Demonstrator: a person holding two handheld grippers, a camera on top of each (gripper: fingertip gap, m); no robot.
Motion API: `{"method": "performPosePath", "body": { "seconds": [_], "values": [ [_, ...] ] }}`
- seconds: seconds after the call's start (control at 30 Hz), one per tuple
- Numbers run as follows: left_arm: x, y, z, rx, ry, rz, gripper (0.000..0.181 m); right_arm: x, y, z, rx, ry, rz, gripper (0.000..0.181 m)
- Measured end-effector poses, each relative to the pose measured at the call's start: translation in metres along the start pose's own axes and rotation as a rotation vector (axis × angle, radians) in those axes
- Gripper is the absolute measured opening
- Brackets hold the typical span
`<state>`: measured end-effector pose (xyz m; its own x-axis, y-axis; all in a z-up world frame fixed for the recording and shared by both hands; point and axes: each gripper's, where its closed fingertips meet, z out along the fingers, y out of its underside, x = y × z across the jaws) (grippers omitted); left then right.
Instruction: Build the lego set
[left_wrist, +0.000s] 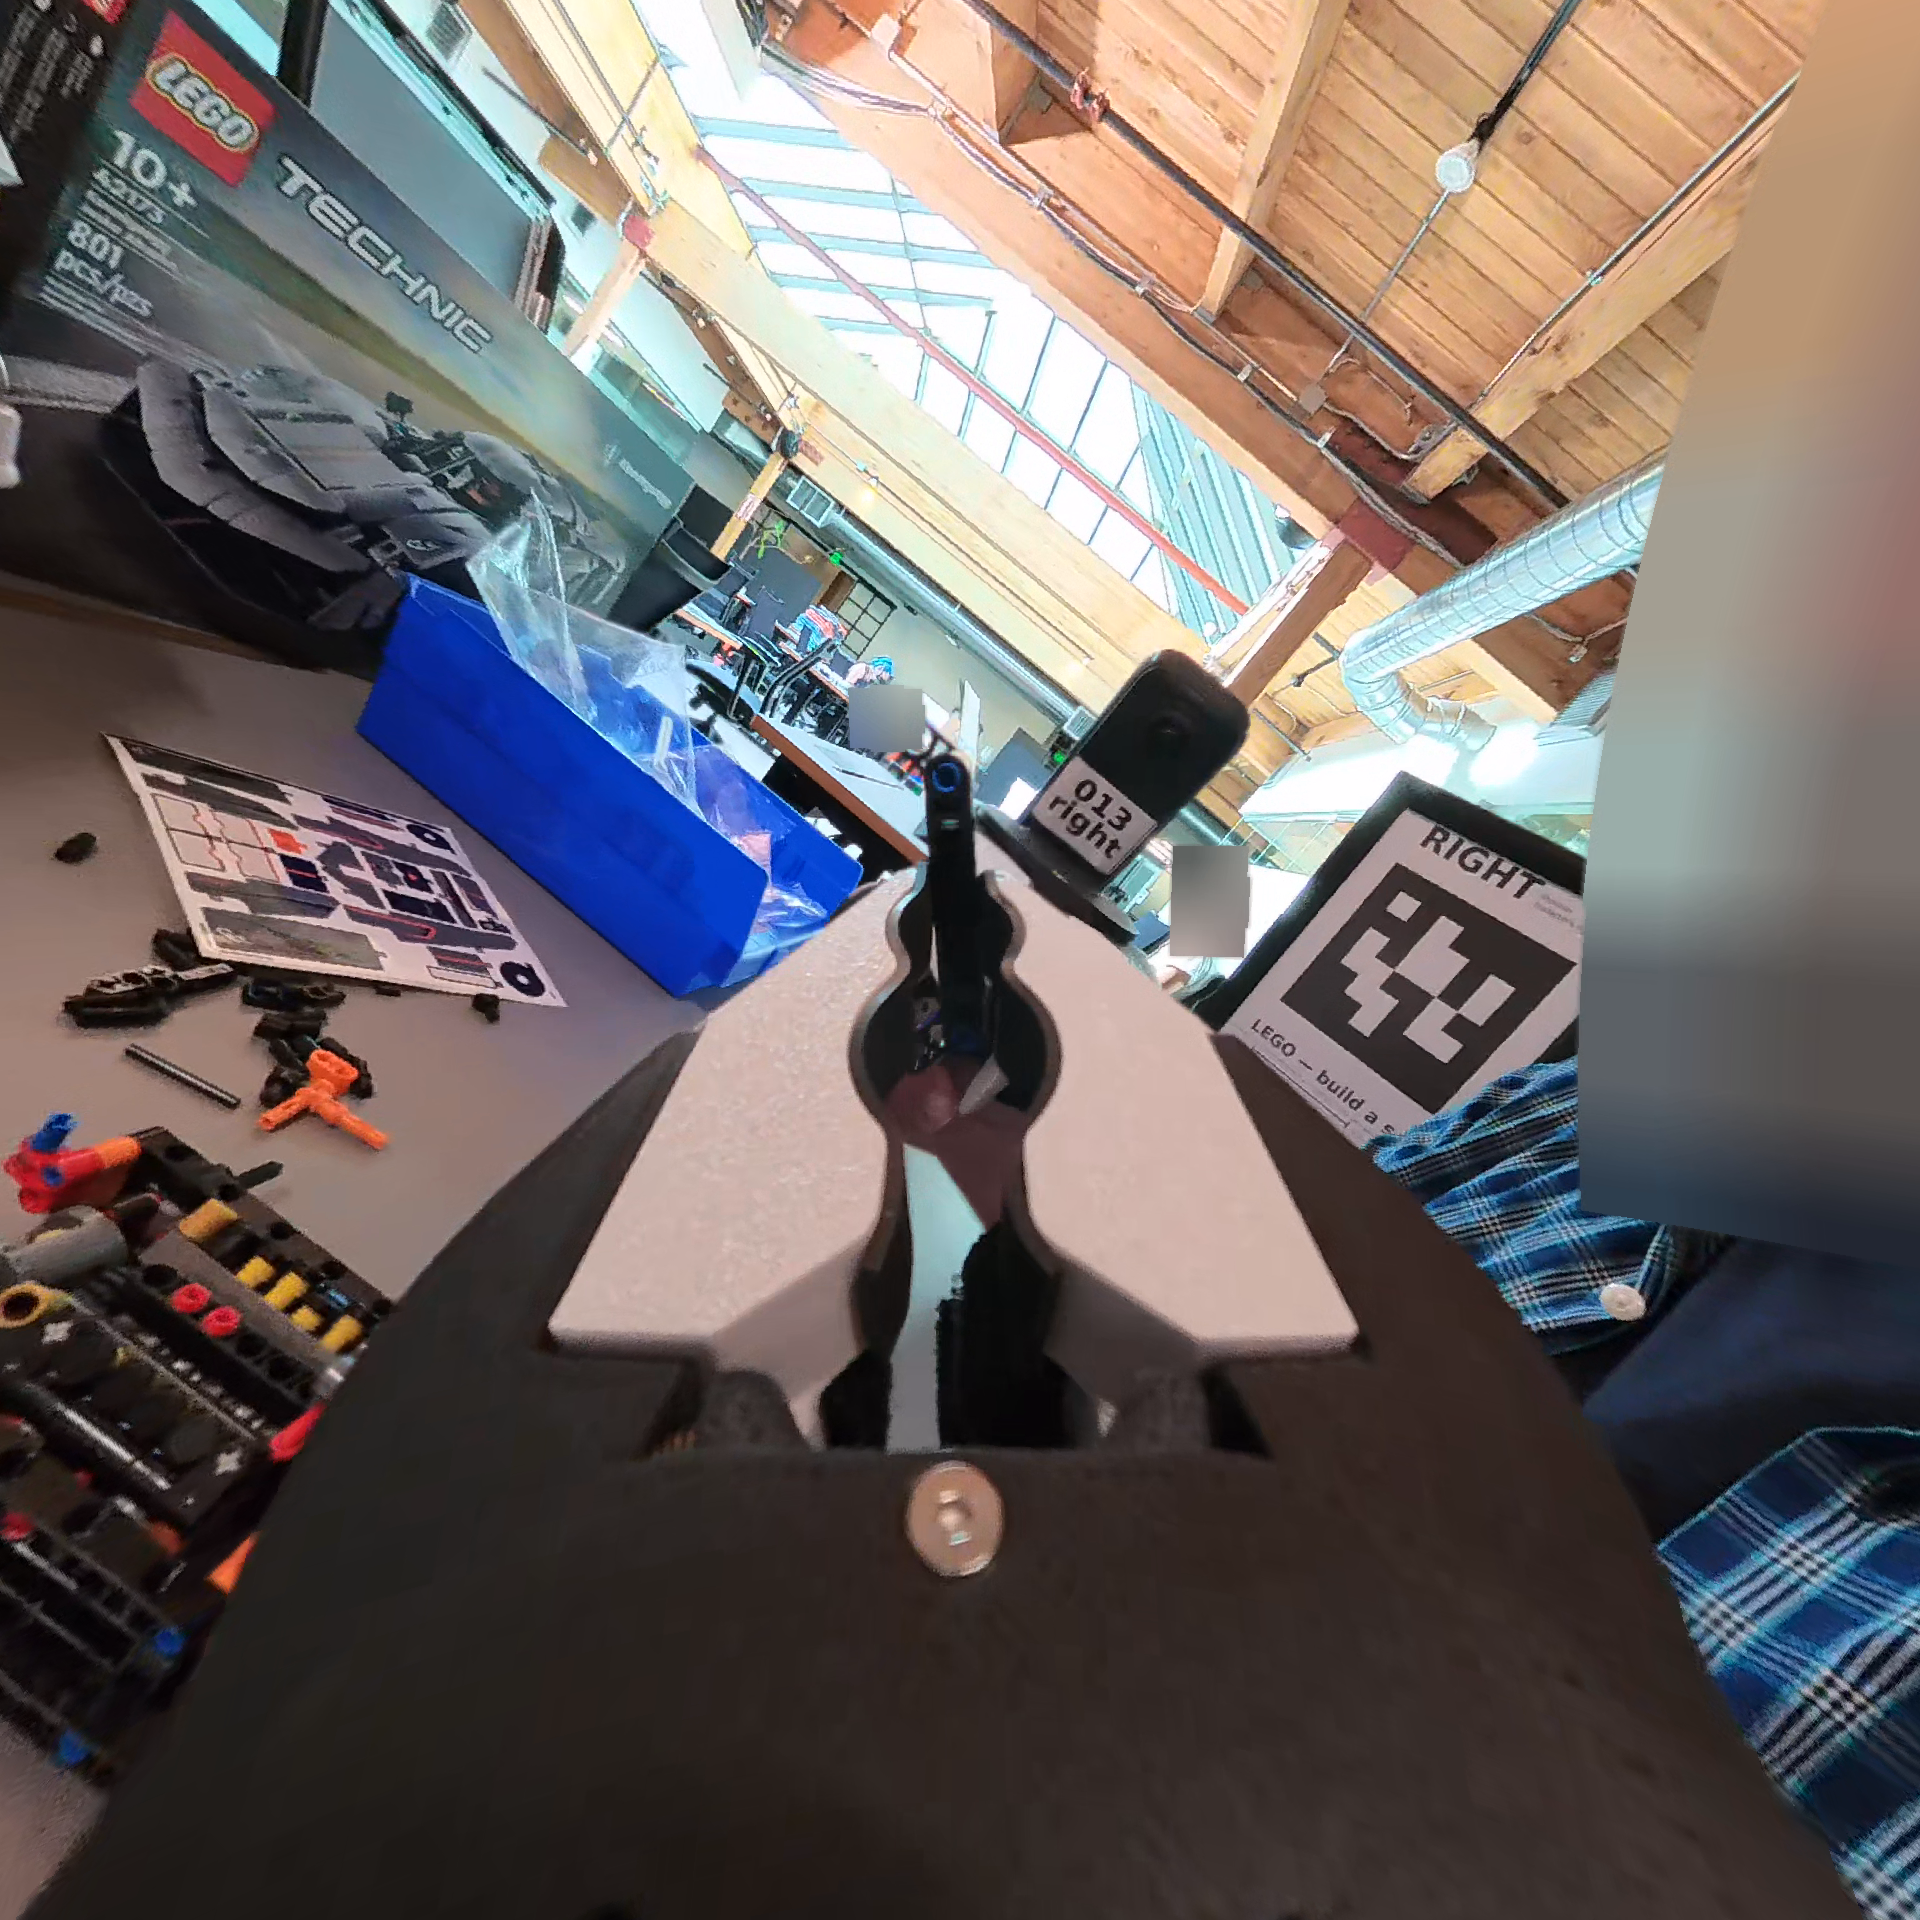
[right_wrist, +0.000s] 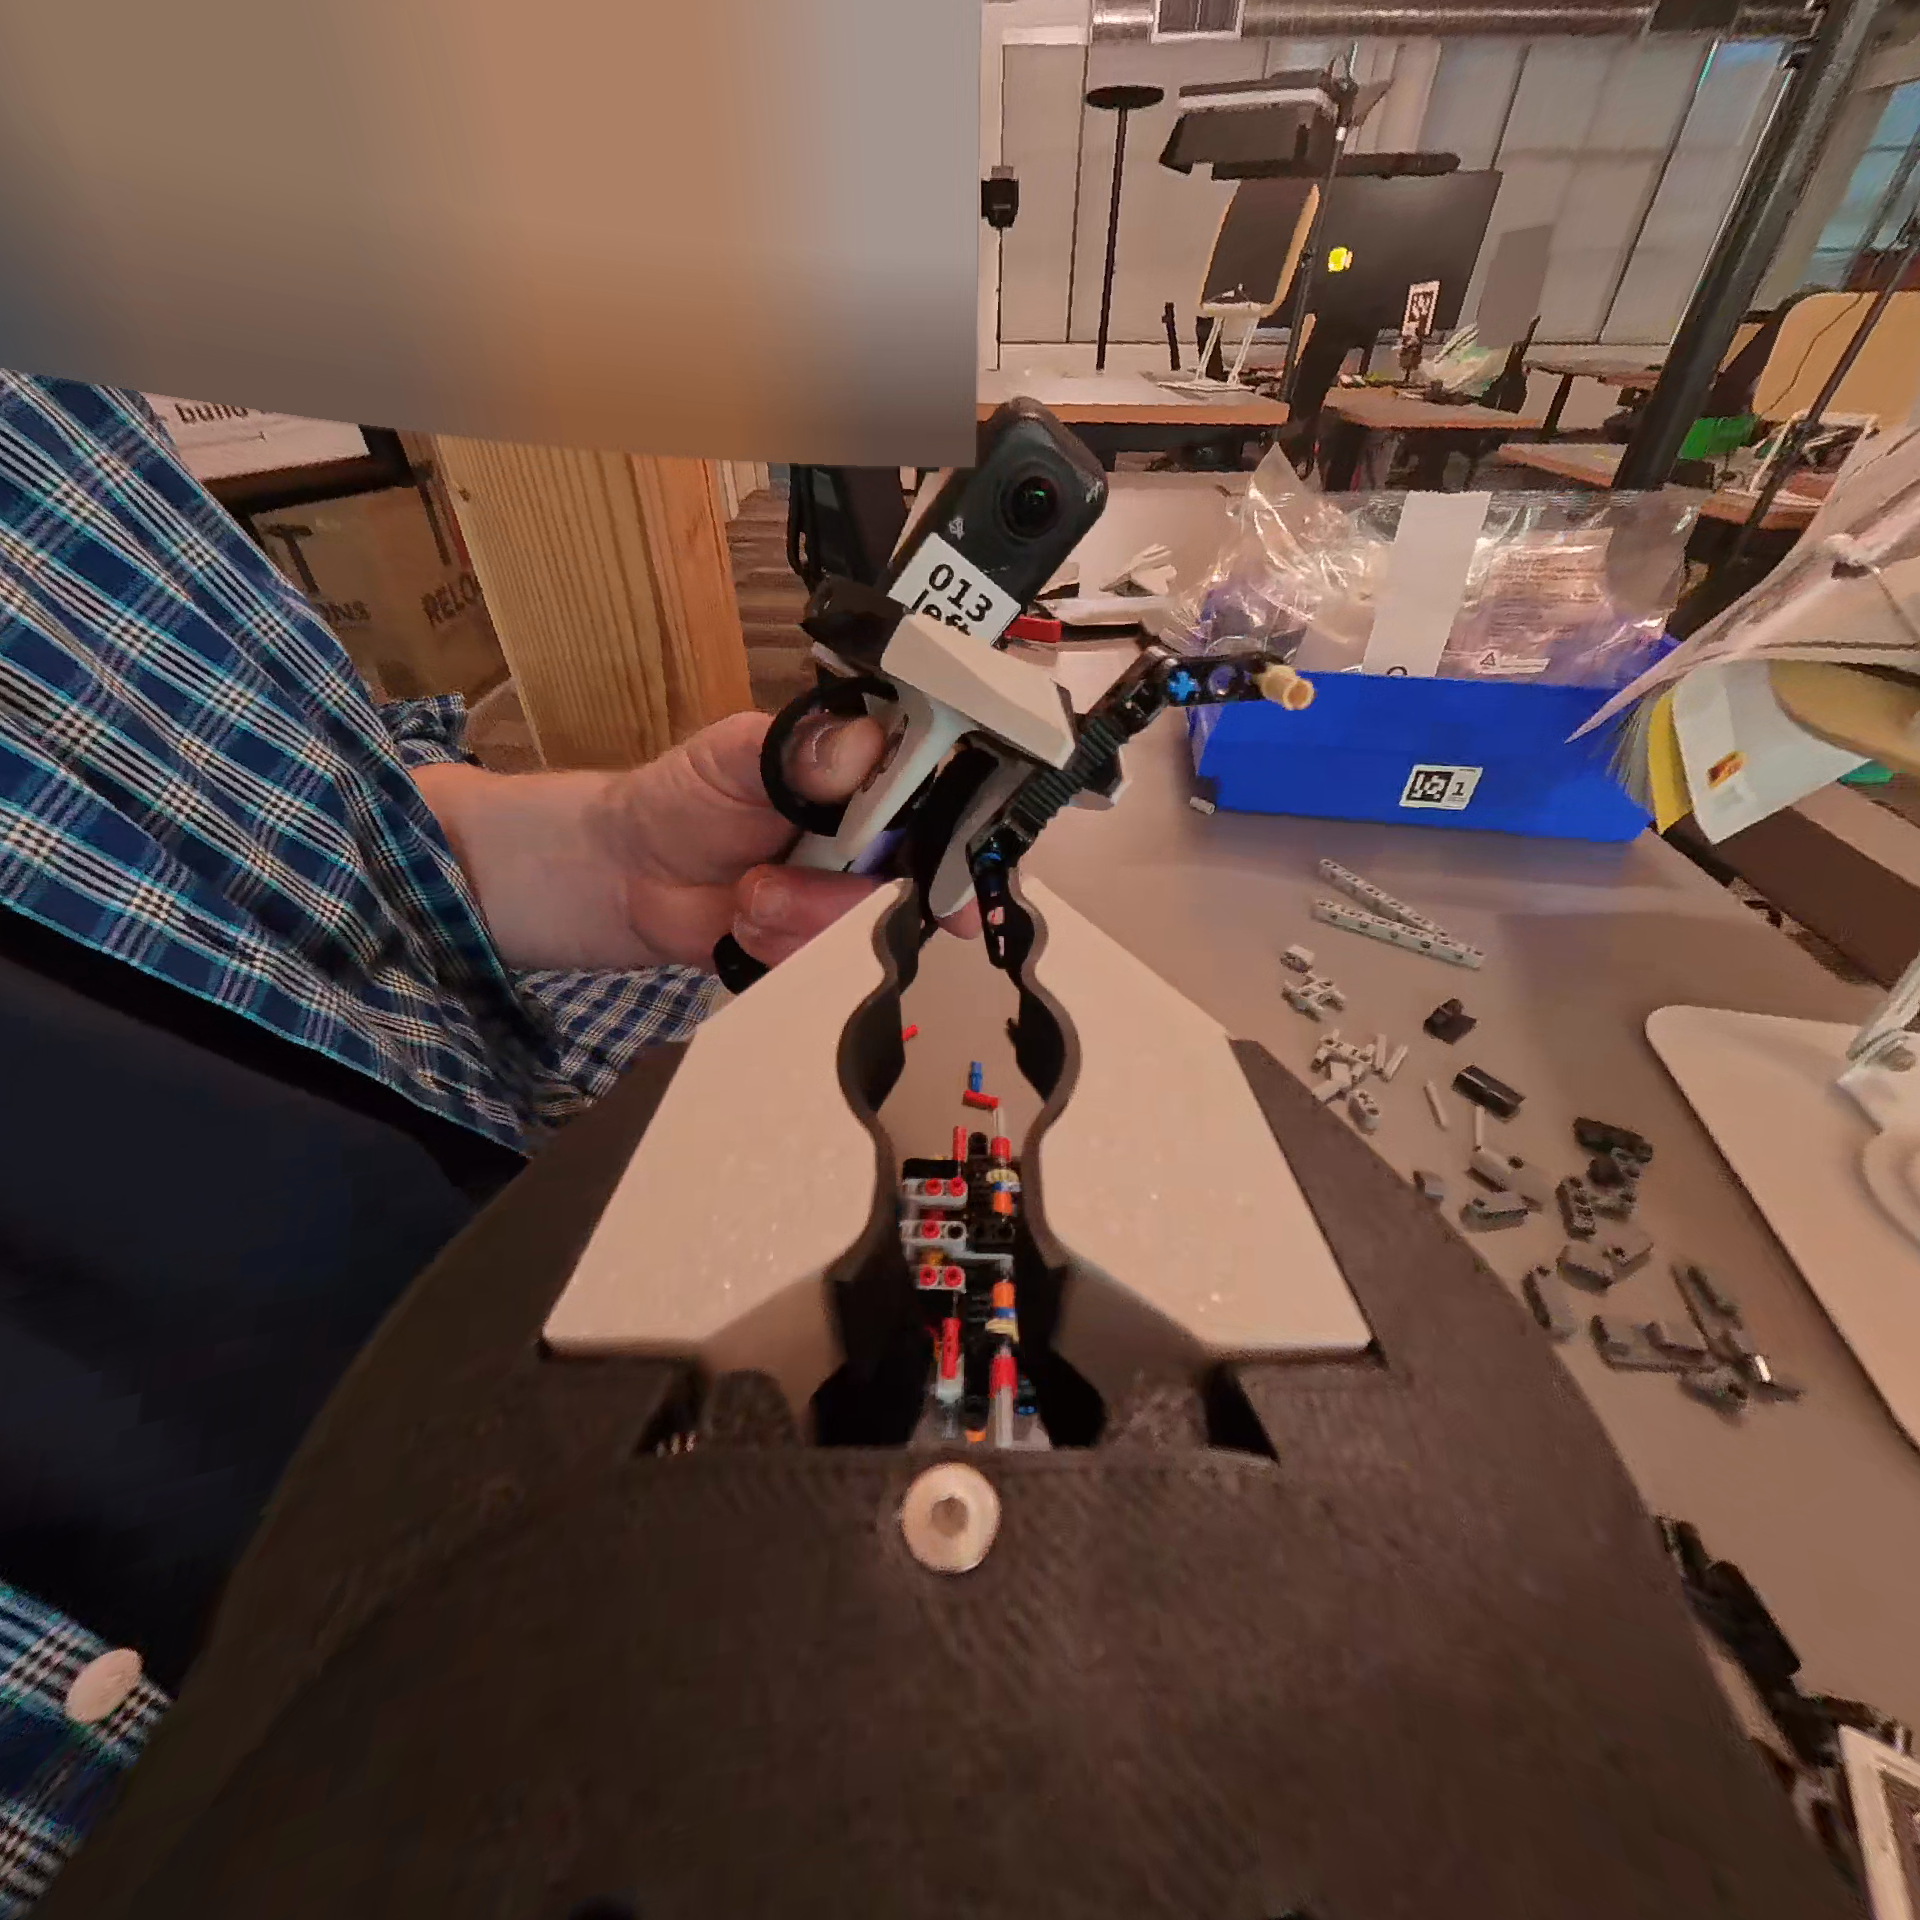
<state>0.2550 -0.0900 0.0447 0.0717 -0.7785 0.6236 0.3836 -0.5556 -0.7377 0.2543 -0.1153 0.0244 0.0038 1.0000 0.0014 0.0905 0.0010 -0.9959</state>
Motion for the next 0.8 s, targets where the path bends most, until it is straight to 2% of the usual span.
{"method": "performPosePath", "body": {
  "seconds": [0.03, 0.2, 0.4, 0.63, 0.8],
  "values": [
    [0.0, -0.003, -0.001, 0.0, 0.003, -0.001, 0.007, 0.001, -0.002, 0.002, -0.001, -0.003, -0.01, 0.011],
    [-0.001, -0.013, -0.007, 0.002, 0.004, -0.005, 0.007, 0.007, -0.009, 0.013, 0.007, -0.005, -0.041, 0.004],
    [-0.006, -0.021, -0.015, 0.029, 0.007, -0.019, 0.007, 0.017, -0.012, 0.024, 0.017, 0.015, -0.013, 0.013],
    [-0.003, -0.03, -0.016, 0.081, 0.075, -0.037, 0.007, 0.02, -0.01, 0.033, 0.018, -0.006, 0.034, 0.005],
    [0.003, -0.033, -0.016, 0.089, 0.123, -0.018, 0.013, 0.018, -0.02, 0.028, 0.068, -0.024, 0.045, 0.004]
  ]
}}
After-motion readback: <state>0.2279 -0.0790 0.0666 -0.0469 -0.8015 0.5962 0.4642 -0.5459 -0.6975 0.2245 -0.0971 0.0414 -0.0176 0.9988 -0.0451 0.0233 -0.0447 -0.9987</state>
